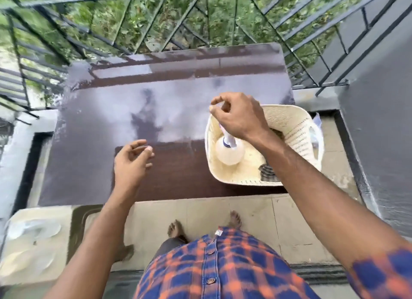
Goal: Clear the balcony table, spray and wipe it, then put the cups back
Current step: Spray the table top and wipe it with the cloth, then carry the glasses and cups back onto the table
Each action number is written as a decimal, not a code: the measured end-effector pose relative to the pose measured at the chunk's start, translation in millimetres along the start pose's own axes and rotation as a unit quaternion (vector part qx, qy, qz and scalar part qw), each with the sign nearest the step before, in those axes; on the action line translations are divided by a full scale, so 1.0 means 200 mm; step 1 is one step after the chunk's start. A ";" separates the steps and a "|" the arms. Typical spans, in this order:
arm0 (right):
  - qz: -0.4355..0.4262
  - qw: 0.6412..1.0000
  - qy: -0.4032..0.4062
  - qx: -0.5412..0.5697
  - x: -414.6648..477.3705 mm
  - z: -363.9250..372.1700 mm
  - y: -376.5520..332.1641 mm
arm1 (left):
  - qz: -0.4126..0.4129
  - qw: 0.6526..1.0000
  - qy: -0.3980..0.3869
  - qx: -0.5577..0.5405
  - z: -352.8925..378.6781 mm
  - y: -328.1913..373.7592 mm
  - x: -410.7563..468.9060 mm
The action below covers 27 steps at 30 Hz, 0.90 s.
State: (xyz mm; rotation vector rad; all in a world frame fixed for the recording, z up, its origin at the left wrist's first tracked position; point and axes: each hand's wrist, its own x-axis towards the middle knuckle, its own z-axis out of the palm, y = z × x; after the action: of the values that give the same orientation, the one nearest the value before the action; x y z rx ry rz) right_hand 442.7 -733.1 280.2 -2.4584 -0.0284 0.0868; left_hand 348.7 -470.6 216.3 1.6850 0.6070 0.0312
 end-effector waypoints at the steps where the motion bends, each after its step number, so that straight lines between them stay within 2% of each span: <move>1: -0.014 1.000 0.000 -0.022 0.03 0.06 -0.10 | -0.005 1.000 0.022 -0.008 -0.10 -0.02 0.01; 4: -0.032 0.990 -0.017 -0.138 0.09 0.23 -0.32 | -0.029 0.994 0.095 -0.046 -0.42 -0.09 0.03; 8: 0.057 0.968 -0.057 -0.239 0.14 0.30 -0.31 | -0.066 0.976 0.174 -0.110 -0.79 -0.24 0.03; 10: 0.075 0.962 -0.041 -0.260 0.14 0.36 -0.30 | -0.088 0.974 0.169 -0.122 -0.92 -0.30 0.09; 13: 0.045 0.962 0.009 -0.270 0.09 0.46 -0.37 | -0.106 0.981 0.129 -0.102 -0.99 -0.36 0.19; 15: 0.026 0.966 0.035 -0.253 0.07 0.57 -0.51 | -0.104 0.985 0.100 -0.089 -1.06 -0.38 0.26; 17: -0.002 0.969 0.025 -0.247 0.07 0.73 -0.69 | -0.103 0.989 0.075 -0.077 -1.15 -0.40 0.33; 21: -0.091 0.968 -0.035 -0.229 0.08 1.11 -1.07 | -0.108 0.988 0.085 -0.076 -1.41 -0.45 0.43; 24: -0.158 0.954 -0.137 -0.217 0.02 1.45 -1.37 | -0.118 0.981 0.122 -0.096 -1.62 -0.52 0.42; 27: -0.169 0.936 -0.251 -0.179 -0.08 1.76 -1.60 | -0.131 0.972 0.156 -0.115 -1.75 -0.59 0.38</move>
State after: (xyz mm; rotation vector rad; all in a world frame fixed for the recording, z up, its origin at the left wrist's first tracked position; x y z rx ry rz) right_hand 403.1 -263.5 210.4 -2.6800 -0.7452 0.6006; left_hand 247.6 -111.1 160.3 1.3738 1.0202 0.1737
